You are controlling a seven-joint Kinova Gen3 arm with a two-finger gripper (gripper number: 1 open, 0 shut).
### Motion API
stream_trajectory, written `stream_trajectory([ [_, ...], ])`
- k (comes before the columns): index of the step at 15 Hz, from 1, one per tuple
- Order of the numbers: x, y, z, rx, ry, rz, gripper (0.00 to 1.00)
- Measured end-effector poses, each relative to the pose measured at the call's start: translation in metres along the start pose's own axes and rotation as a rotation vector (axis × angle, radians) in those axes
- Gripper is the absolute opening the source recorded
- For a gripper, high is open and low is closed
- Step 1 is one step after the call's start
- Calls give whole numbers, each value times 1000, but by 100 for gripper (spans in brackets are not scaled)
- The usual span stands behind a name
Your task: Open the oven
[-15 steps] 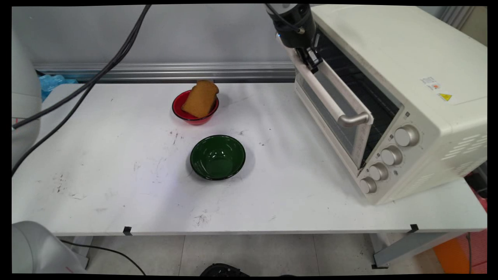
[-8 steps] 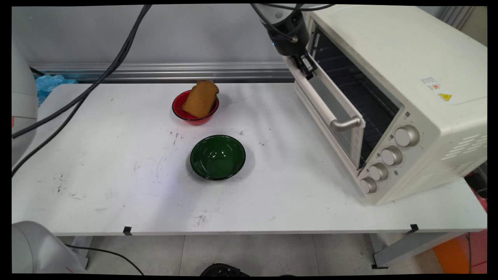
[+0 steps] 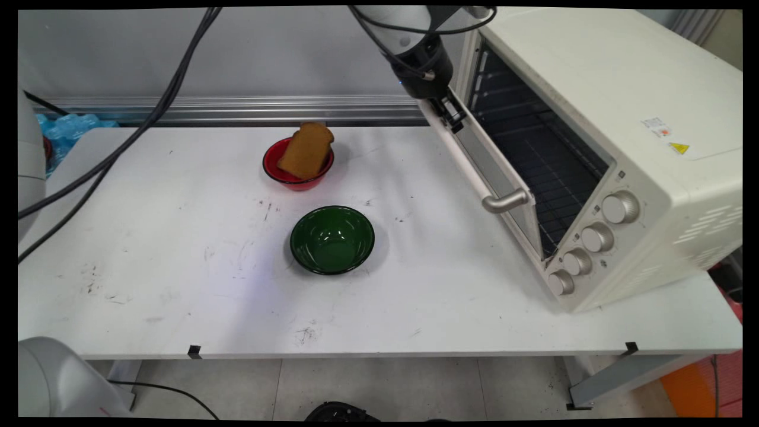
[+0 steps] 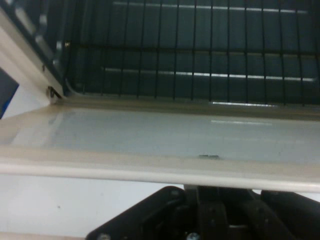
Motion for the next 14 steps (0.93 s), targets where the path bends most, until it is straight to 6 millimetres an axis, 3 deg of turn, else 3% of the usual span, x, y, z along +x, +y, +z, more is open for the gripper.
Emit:
stream_trajectory([
  [14,-61,-5,10,-30,10,3,0],
])
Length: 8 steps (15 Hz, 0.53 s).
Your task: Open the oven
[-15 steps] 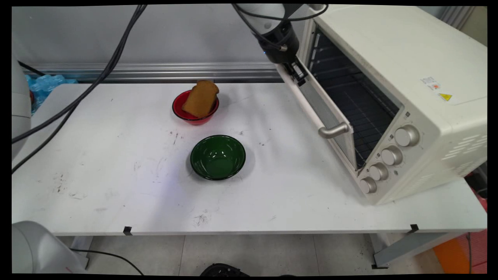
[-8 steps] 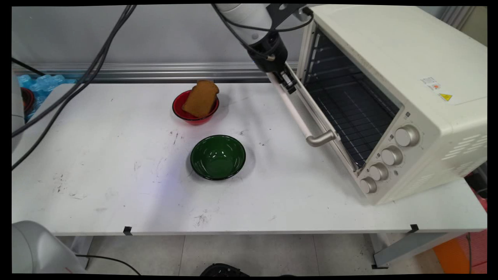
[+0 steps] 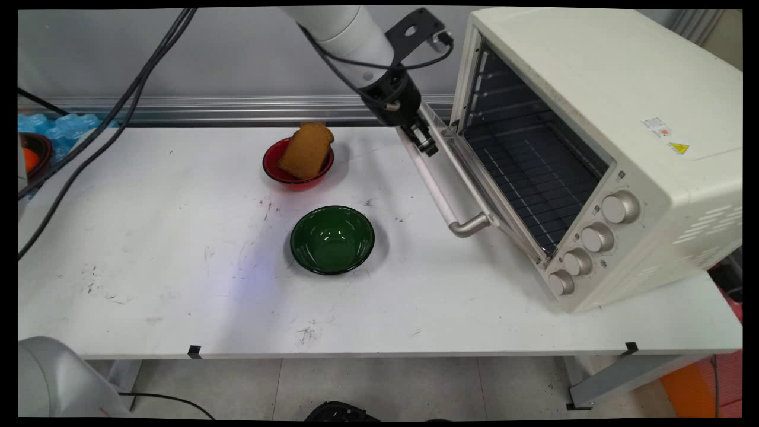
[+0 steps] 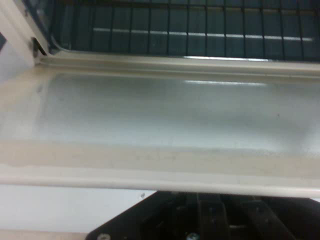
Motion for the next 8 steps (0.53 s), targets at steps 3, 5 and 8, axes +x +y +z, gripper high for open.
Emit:
stream_trajectory([
  [3,-15,1,5,-15,9,7,0],
  [5,-25,2,9,-21,18,9,0],
  [8,-37,3,15,-26,30,5,0],
])
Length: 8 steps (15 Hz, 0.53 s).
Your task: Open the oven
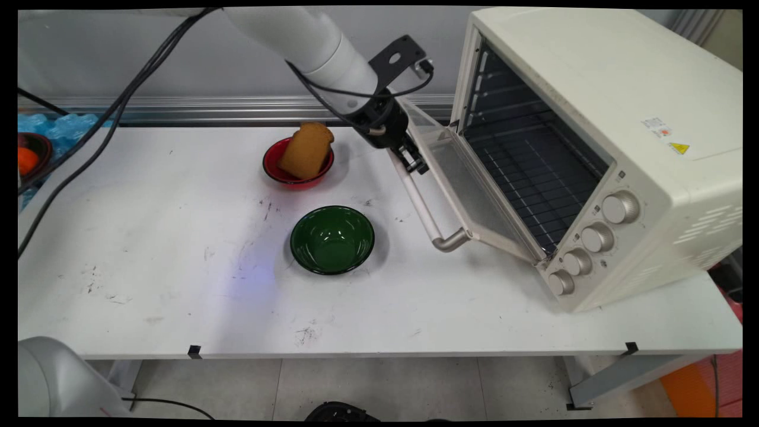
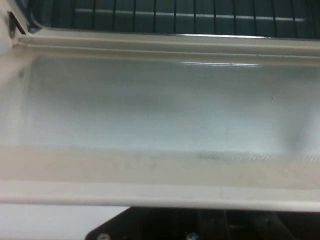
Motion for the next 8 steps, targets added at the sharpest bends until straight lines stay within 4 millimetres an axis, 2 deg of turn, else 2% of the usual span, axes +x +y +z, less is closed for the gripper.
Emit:
stream_trajectory([
  [4,-15,2,7,-4,9,-21,0],
  [8,-5,11,1,6,19,-46,0],
])
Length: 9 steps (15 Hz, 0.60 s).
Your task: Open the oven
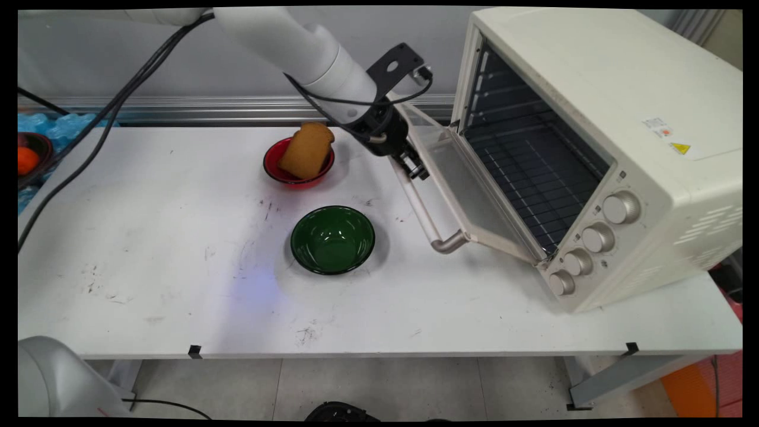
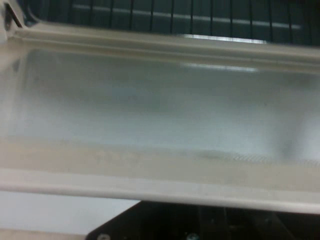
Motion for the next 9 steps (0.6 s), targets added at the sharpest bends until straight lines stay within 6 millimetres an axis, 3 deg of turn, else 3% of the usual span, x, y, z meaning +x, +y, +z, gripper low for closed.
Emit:
stream_trajectory([
  [9,14,9,-18,44,21,-54,0],
])
